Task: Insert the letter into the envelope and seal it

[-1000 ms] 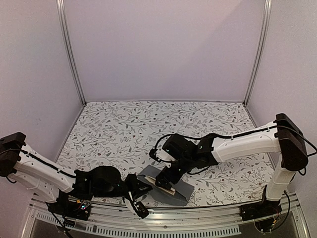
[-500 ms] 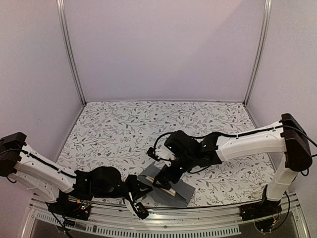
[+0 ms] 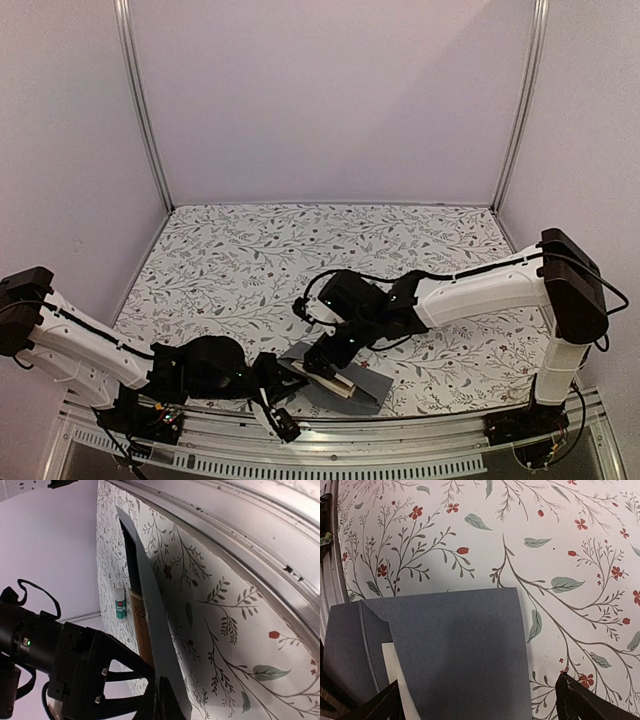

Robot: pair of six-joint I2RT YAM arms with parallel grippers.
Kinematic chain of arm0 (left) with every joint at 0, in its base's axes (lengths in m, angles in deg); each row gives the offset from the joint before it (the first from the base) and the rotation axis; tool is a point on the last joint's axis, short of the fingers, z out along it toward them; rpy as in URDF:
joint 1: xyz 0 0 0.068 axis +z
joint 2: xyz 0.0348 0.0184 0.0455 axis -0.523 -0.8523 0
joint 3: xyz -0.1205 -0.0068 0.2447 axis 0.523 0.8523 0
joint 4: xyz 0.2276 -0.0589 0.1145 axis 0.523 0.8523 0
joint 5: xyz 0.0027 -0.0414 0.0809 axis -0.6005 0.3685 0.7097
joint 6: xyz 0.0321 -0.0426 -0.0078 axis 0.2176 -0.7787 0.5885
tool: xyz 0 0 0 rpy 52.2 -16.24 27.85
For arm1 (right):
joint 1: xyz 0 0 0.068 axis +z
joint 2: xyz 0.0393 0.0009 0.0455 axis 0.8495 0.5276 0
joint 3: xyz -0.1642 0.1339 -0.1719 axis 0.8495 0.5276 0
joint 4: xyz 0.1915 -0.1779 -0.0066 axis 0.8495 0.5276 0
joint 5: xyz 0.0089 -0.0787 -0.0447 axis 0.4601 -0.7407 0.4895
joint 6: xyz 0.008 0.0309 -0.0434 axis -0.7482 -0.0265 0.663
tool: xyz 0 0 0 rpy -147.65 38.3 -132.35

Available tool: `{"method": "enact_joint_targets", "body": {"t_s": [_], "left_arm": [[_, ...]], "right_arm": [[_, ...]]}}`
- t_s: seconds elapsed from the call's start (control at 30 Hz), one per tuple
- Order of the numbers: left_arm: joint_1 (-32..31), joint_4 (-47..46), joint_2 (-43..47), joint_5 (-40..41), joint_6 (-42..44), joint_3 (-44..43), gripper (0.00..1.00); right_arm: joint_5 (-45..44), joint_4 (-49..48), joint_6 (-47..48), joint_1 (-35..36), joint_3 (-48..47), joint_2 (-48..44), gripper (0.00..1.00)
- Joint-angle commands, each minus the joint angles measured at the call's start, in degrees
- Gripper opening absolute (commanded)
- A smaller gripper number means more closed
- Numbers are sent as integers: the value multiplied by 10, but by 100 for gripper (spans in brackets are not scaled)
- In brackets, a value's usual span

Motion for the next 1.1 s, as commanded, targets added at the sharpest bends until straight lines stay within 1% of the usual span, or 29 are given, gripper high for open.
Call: {"method": "enact_joint_targets", "body": {"t_s": [0.0, 0.33, 0.4, 0.5, 0.6, 0.73, 0.87, 0.9, 0.93, 0.97, 1.07], "left_arm": [[-7, -15, 0, 1, -4, 3, 0], [-12, -13, 4, 5, -4, 5, 0], [-12, -13, 4, 5, -7, 4, 0], [-9, -12, 4, 5, -10, 2, 0], [2, -10, 5, -4, -8, -2, 0], [25, 5, 2, -29, -14, -14, 0], [45, 6, -8, -24, -16, -26, 0], [51, 7, -11, -17, -19, -31, 32], [59, 13, -14, -11, -20, -37, 91], [64, 23, -15, -7, -20, -42, 98], [75, 51, -8, -11, -33, -57, 100]], "right_arm": [[-22, 14, -7, -7, -8, 6, 99], [-33, 23, -27, -27, -2, 13, 99], [-13, 22, -23, -26, -2, 7, 99], [50, 8, -9, -21, 6, -14, 99], [76, -6, -3, -15, 22, -63, 99], [37, -19, -21, -16, 57, -131, 99], [-6, -32, -43, -19, 82, -173, 99], [-13, -38, -47, -20, 89, -178, 99], [-20, -44, -50, -22, 94, -184, 99], [-26, -48, -55, -24, 99, -191, 99], [-65, -53, -61, -31, 104, -197, 99]]}}
